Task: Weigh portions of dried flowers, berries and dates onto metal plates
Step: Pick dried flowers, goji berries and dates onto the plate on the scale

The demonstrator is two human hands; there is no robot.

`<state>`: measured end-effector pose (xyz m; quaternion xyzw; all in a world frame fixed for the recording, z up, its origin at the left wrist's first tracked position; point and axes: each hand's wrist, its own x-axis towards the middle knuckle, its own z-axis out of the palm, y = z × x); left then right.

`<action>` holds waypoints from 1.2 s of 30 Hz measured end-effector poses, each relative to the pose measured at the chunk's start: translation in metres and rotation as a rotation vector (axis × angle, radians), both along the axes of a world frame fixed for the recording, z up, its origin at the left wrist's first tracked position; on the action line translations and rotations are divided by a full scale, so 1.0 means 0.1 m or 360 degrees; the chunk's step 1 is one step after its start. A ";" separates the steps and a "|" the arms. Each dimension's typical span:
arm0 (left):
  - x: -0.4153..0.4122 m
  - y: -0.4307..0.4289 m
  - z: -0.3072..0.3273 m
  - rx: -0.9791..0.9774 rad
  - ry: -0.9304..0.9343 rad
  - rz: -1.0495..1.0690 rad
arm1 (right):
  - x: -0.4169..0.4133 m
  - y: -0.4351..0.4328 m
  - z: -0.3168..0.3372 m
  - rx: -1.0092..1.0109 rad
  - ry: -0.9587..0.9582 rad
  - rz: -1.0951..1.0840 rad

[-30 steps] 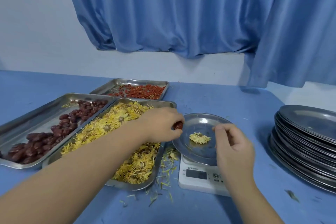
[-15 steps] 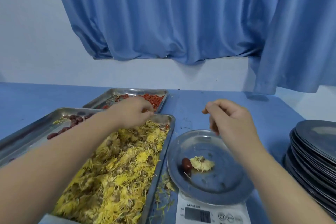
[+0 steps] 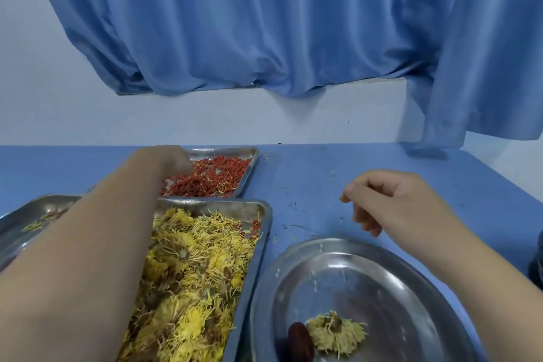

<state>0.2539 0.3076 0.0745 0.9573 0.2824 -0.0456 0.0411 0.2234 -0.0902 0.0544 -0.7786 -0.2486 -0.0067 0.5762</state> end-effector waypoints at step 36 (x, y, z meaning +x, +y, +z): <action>0.07 -0.13 -0.21 -0.0269 -0.0636 -0.0079 | 0.03 -0.10 0.00 -0.0124 -0.0090 -0.0040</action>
